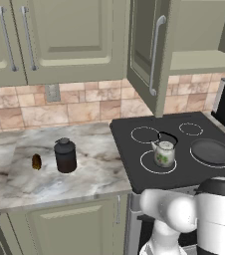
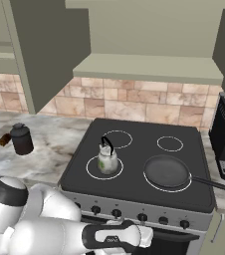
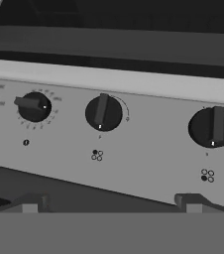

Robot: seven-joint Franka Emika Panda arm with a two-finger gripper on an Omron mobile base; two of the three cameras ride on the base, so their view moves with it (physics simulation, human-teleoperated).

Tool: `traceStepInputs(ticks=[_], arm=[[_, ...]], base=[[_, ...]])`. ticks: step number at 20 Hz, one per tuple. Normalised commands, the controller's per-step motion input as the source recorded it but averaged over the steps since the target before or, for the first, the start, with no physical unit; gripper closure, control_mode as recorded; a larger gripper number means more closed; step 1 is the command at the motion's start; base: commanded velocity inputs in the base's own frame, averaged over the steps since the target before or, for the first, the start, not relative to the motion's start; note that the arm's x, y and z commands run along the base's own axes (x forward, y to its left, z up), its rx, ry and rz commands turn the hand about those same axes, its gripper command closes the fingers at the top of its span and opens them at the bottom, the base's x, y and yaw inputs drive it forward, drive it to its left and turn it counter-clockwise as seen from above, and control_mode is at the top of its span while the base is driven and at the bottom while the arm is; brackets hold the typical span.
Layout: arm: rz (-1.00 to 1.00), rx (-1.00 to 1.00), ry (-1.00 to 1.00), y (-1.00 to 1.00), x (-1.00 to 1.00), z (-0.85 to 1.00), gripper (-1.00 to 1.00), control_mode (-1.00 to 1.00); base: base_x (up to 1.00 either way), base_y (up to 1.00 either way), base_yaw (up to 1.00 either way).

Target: Pick the pan from the cabinet and place it on the stove. Then turn on the stove burner for the pan.

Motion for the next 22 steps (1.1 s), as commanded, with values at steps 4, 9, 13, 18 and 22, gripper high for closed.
traceStepInputs(ticks=[4, 9, 13, 18, 22], arm=[[0.00, 0.00, -0.01, 0.00, 0.11, -0.01, -1.00, -1.00], [0.00, 0.00, -0.02, 0.00, 0.04, -0.08, -1.00, -1.00], [0.00, 0.00, -0.02, -0.09, 0.00, -0.12, -1.00, -1.00], [0.00, 0.00, -0.03, -0.13, 0.00, -0.11, -1.00, -1.00], [0.00, 0.00, -0.03, -0.05, 0.00, -0.08, -1.00, -1.00]], base=[[0.00, 0.00, 0.00], [0.00, 0.00, 0.00], [0.00, 0.00, 0.00], [0.00, 0.00, 0.00], [0.00, 0.00, 0.00]])
